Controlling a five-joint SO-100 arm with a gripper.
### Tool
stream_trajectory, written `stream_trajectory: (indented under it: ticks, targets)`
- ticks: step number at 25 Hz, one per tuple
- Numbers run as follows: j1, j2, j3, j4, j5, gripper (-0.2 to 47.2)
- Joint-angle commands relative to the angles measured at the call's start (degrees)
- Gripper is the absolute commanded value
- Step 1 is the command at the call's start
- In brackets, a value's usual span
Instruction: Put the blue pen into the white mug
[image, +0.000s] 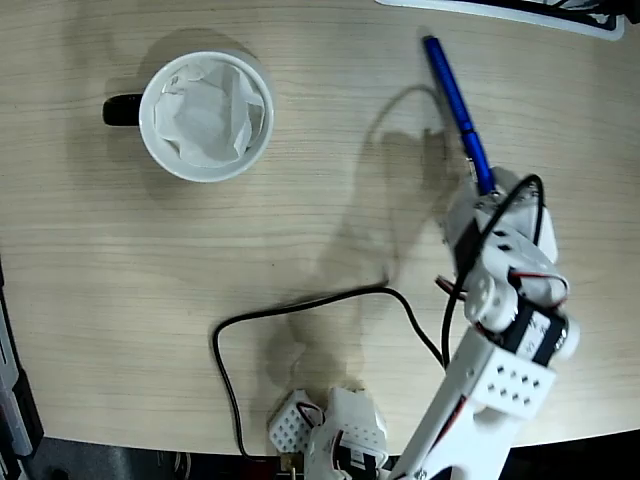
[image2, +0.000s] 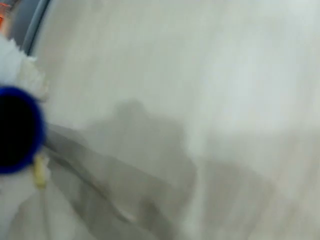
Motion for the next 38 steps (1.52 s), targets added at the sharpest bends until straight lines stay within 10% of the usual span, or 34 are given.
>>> stream_trajectory:
  ticks: [1, 38]
  targets:
    - [0.88, 8.70, 2.20, -0.79, -2.20, 0.1]
    - [-2.99, 43.42, 27.42, -26.10, -56.95, 0.1]
